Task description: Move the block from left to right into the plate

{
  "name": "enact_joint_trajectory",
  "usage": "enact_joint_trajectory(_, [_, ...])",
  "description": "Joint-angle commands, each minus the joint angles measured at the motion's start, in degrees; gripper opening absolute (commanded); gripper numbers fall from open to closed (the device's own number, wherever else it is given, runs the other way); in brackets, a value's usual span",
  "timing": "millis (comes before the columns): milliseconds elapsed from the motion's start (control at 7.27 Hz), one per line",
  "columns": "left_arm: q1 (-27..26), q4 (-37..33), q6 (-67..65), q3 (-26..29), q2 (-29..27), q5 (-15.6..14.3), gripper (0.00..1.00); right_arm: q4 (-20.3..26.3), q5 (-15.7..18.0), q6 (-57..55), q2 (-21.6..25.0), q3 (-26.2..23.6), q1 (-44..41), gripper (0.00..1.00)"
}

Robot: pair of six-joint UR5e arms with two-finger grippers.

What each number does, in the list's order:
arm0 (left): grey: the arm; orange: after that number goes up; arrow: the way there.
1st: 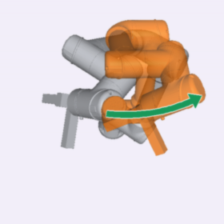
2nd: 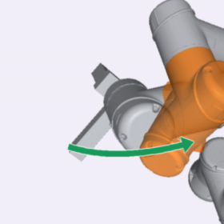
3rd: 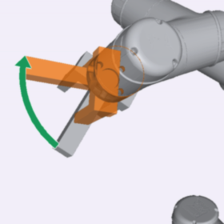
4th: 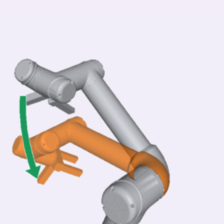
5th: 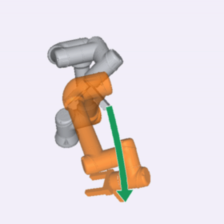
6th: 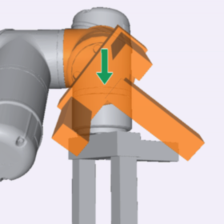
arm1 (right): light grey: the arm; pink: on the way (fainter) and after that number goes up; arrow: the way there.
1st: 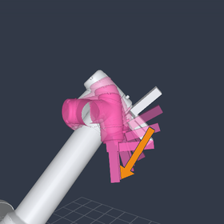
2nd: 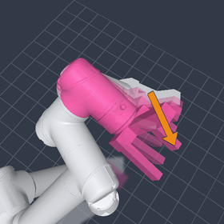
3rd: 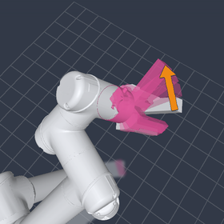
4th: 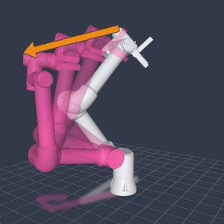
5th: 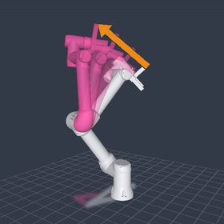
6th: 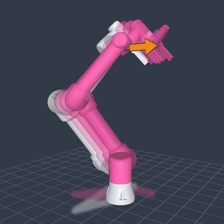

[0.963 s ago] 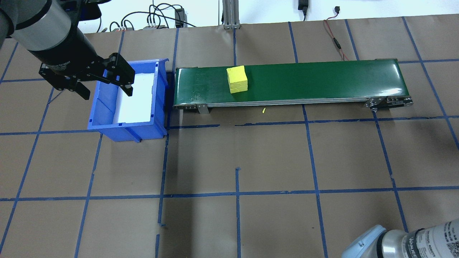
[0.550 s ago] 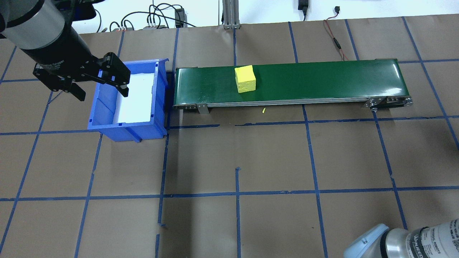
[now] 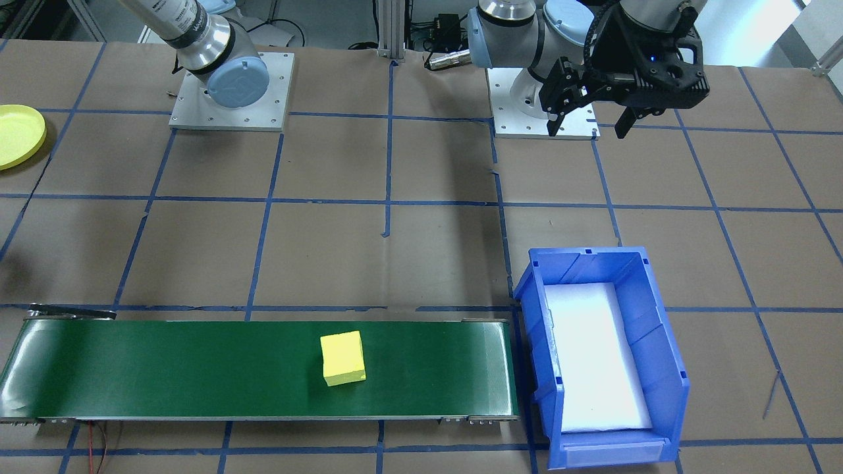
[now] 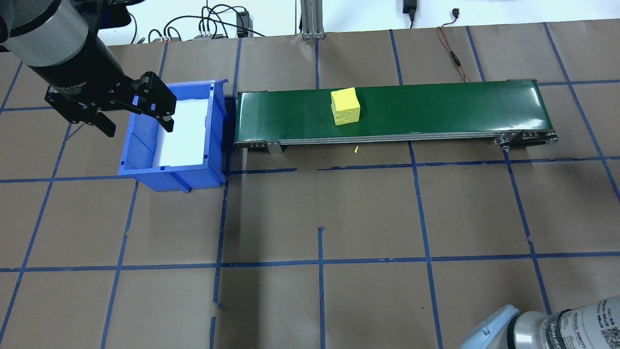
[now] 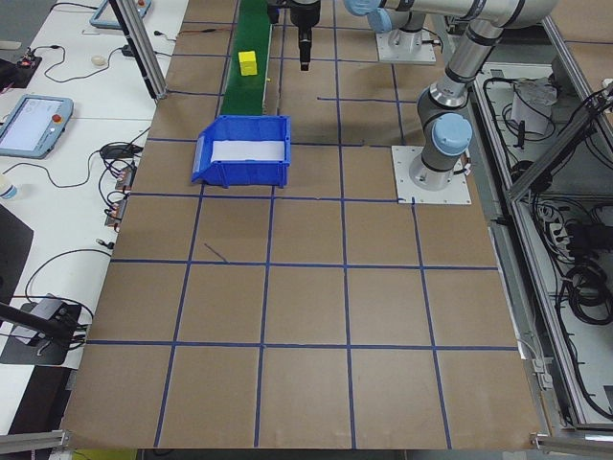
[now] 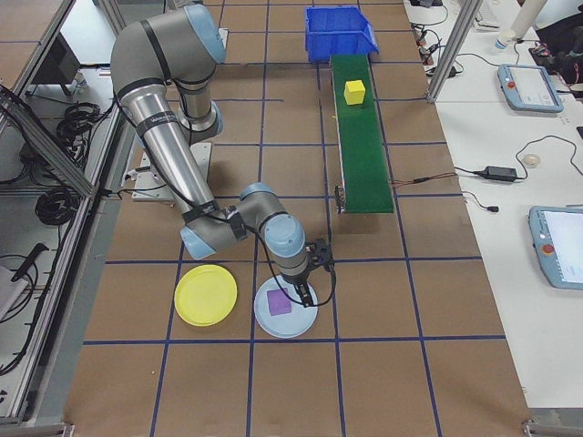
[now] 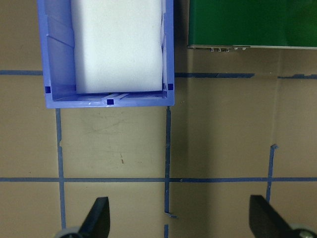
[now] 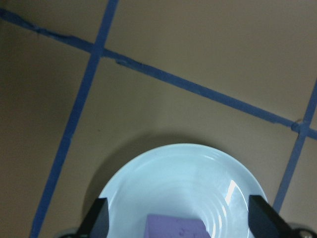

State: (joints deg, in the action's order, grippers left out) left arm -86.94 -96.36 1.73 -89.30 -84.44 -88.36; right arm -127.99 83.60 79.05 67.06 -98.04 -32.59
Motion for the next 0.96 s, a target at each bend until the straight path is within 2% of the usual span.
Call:
enact_joint_trajectory(0, [0.20, 0.21, 0.11, 0.27, -0.02, 0.12, 1.00, 0.20, -3.50, -3.79, 1.06, 0.04, -8.86, 1.00])
enact_joint_trajectory(275, [0.81, 0.21, 0.20, 0.27, -0.02, 0.03, 1.00, 0.11, -10.35, -8.45, 1.50, 0.22, -15.63, 1.00])
enact_joint_trajectory(688, [1.07, -0.31, 0.20, 0.18, -0.02, -0.23, 1.00, 0.02, -11.78, -30.29, 2.55, 2.49, -27.76, 1.00])
enact_joint_trajectory(825, [0.99, -0.31, 0.29, 0.01, 0.07, -0.32, 1.00, 0.02, -15.62, -36.54, 2.47, 2.68, -30.23, 1.00])
